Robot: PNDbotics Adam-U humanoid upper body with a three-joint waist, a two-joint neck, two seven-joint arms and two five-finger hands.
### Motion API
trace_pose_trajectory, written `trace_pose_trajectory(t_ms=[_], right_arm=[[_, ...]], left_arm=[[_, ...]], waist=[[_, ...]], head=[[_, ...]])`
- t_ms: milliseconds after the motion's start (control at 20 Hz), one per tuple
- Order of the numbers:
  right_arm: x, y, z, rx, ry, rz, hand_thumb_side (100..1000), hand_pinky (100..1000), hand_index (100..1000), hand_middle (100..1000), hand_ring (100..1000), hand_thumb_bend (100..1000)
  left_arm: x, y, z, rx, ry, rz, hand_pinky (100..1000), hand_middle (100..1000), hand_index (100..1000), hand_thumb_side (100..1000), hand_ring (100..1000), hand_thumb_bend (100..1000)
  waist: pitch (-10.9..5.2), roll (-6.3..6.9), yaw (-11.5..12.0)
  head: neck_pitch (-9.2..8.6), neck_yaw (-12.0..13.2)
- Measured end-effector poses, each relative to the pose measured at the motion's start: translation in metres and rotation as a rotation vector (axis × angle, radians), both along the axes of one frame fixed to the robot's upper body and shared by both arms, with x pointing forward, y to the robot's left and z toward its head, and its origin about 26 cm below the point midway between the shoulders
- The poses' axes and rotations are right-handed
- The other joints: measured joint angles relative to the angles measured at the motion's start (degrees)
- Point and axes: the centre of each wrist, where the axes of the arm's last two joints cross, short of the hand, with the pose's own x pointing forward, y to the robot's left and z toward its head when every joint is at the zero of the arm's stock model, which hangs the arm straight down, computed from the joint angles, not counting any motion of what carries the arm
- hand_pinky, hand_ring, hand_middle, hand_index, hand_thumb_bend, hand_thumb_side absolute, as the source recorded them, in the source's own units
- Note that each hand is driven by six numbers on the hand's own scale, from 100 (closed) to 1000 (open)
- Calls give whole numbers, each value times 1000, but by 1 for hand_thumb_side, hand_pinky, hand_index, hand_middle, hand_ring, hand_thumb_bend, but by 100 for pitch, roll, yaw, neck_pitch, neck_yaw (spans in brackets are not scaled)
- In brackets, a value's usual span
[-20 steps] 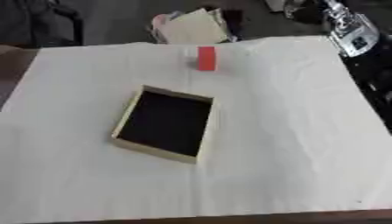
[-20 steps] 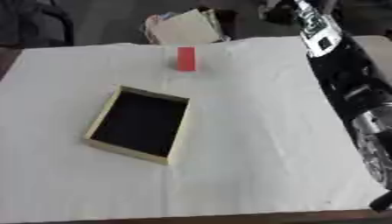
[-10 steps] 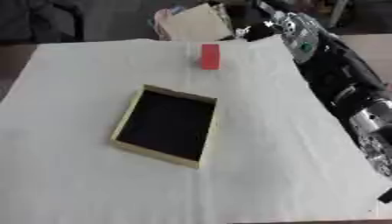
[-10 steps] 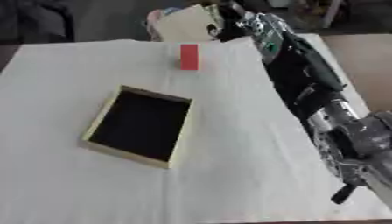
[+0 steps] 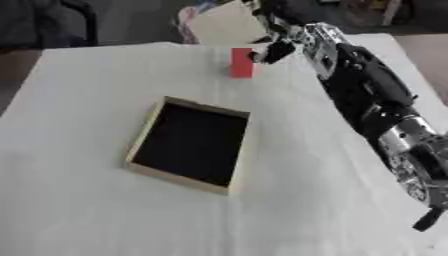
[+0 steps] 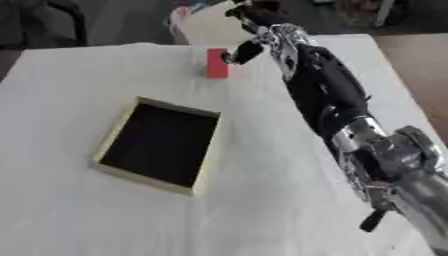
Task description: Pick up objects on the table and place them in the box.
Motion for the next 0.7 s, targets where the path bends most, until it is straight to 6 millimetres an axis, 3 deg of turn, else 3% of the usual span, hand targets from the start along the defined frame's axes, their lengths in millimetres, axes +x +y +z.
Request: trace_pose_trajectory(t_ms=[400, 700], right_arm=[[0, -1, -3, -2, 34, 6, 366, 799, 1000, 935, 923, 387], [0, -2, -4, 8, 42, 0, 347, 788, 1000, 912, 910, 364]], left_arm=[[2, -4, 2, -2, -4, -10, 818, 769, 848, 507, 769, 447], [3, -6, 2, -4, -4, -15, 817, 769, 848, 508, 770, 447]], waist=[[94, 0, 100], [182, -2, 194]], head=[[-51, -51], [-90, -94]])
